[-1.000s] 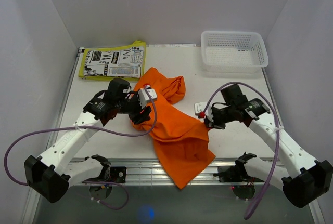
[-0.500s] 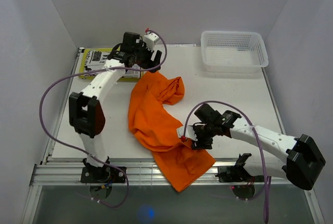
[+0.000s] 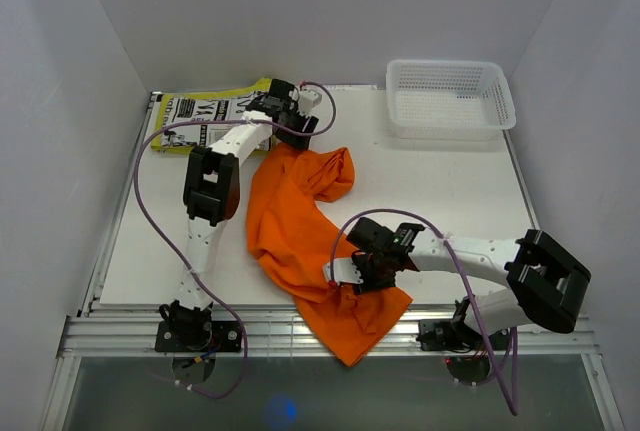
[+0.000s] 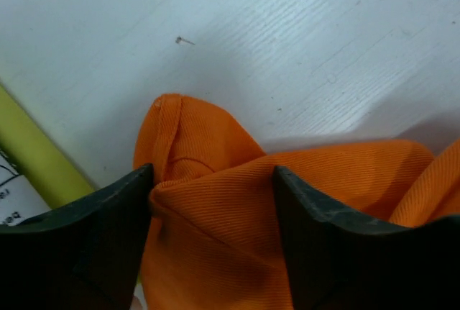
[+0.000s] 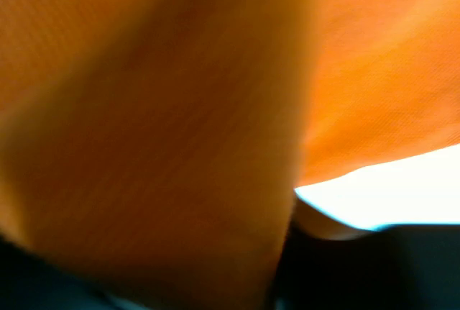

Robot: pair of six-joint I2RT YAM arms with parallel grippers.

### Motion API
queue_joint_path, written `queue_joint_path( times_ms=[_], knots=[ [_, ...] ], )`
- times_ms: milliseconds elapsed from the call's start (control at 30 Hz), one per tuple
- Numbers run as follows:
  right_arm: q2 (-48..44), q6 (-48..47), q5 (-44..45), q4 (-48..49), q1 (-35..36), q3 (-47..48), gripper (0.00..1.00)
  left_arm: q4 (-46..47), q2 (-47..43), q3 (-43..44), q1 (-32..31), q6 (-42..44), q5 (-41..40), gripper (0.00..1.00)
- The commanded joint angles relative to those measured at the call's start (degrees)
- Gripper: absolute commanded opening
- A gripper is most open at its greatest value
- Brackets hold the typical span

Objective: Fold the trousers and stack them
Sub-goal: Flatten the trousers out

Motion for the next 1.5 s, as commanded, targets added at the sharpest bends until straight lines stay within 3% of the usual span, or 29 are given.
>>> queue_joint_path(
  times_ms=[0,67,100,133,200,333,433,733,767,800,833,867,933,967,1067,1267,1467],
  knots=[
    [4.36,-0.71,9.97,4.02,0.36,-4.02,0.42,-3.11,-6.02,-2.93,-0.30,0.82,3.84,0.70],
    [4.28,-1.59,12.88,5.26,-0.42,-5.00,0.28,-4.44,-6.73,-4.25,-0.30,0.55,6.13,0.58],
    [4.10,-1.85,13.68,5.87,-0.86,-5.35,0.13,-5.92,-7.17,-4.17,-0.30,0.46,6.57,0.38],
    [3.40,-1.94,14.21,5.88,-1.48,-5.62,0.08,-6.54,-8.56,-4.08,-0.30,0.55,7.10,0.26],
    [1.48,-2.56,15.88,5.53,-4.02,-5.53,0.08,-6.73,-10.85,-4.08,0.05,-0.93,6.84,0.00],
    [-3.62,-6.50,16.85,2.91,-12.62,-3.96,0.08,-5.94,-21.46,-5.48,2.33,-4.28,8.50,0.00],
    [-7.75,-12.21,16.67,0.53,-24.37,-3.33,0.08,-3.66,-32.16,-12.67,5.23,-5.07,9.21,0.00],
    [-15.85,-27.68,15.44,-0.01,-43.39,-6.41,0.08,4.08,-63.22,-53.62,13.15,-4.11,2.45,0.00],
    [-16.02,-28.04,14.75,-0.18,-45.32,-6.50,0.08,3.74,-65.42,-56.96,13.76,-2.45,2.44,0.01],
    [-16.64,-28.48,14.30,-0.88,-46.12,-6.76,0.08,2.95,-69.01,-62.65,14.20,-1.05,3.84,0.16],
    [-17.08,-28.84,13.95,-1.58,-46.56,-6.93,0.08,1.81,-70.52,-64.88,14.21,0.10,4.63,0.33],
    [-17.60,-29.53,13.51,-2.20,-47.18,-7.20,0.15,-0.99,-71.76,-66.73,14.29,1.16,5.77,0.66],
    [-18.83,-30.07,13.60,-2.82,-47.27,-8.25,0.39,-3.73,-74.93,-70.15,14.47,4.06,8.85,0.92],
    [-19.10,-30.24,13.60,-2.82,-47.45,-8.34,0.66,-4.87,-75.80,-70.26,14.64,5.11,9.12,0.98],
    [-18.49,-28.59,12.29,-2.82,-48.41,-5.98,0.98,-6.28,-76.78,-68.25,15.70,5.03,7.89,0.98],
    [-15.50,-28.48,4.65,-10.28,-55.26,6.23,0.98,-10.58,-72.39,-61.49,19.82,11.43,11.40,0.98],
    [-10.49,-28.05,-3.88,-21.18,-60.72,16.78,0.97,-14.35,-62.12,-51.21,31.33,13.64,14.47,0.98]
  ],
)
